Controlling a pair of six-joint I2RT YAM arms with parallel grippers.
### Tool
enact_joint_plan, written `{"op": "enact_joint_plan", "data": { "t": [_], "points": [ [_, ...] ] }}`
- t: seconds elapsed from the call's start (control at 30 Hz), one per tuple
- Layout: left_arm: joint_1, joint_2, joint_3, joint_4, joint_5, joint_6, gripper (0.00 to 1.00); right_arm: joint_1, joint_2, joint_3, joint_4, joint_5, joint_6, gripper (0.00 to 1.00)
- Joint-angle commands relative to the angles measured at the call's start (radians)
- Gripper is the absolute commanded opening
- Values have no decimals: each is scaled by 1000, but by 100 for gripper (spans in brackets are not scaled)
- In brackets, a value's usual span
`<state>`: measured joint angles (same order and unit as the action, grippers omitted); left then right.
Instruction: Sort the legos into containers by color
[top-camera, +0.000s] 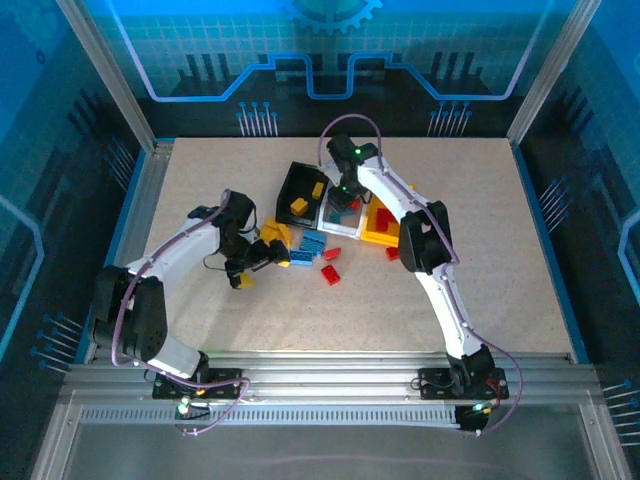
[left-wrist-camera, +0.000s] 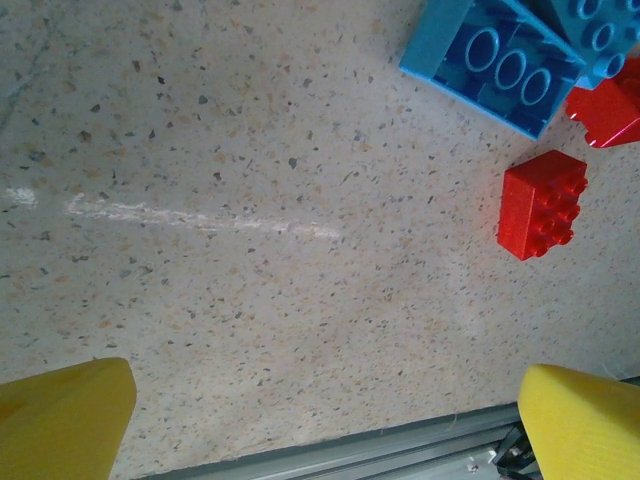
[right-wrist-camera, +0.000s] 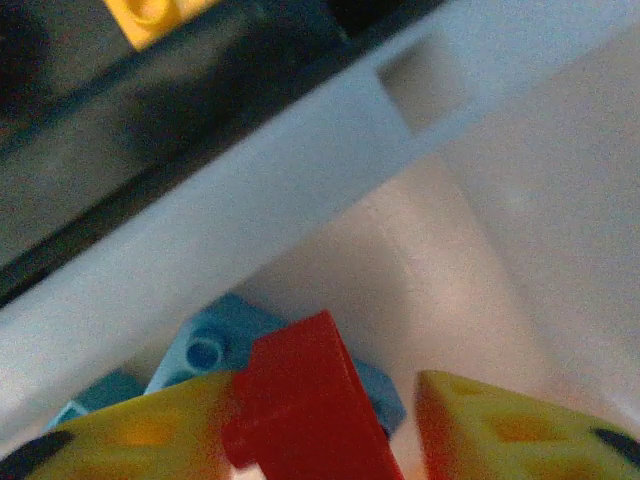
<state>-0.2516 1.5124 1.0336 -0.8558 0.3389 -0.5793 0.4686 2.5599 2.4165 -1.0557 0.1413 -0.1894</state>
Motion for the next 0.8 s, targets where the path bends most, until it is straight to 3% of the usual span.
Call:
{"op": "enact_joint_plan", "data": {
  "t": [0.0,0.1,0.3,0.6,0.77],
  "points": [
    [9,-4,5,-29,27,23,99,12,25,29,-27,-5,-6,39],
    [12,-8,-11,-21,27,22,99,14,-6,26,-23,6,18,27],
    [12,-18,-45,18,42,1,99,25,-111,-1,10,29,39,18],
    [12,-31,-27,22,29,17,99,-13,-320,-116,24,-48,207,16],
    [15,-20,3,11,4,41,99,-82,-431,-247,1,4,294,18]
  ]
}}
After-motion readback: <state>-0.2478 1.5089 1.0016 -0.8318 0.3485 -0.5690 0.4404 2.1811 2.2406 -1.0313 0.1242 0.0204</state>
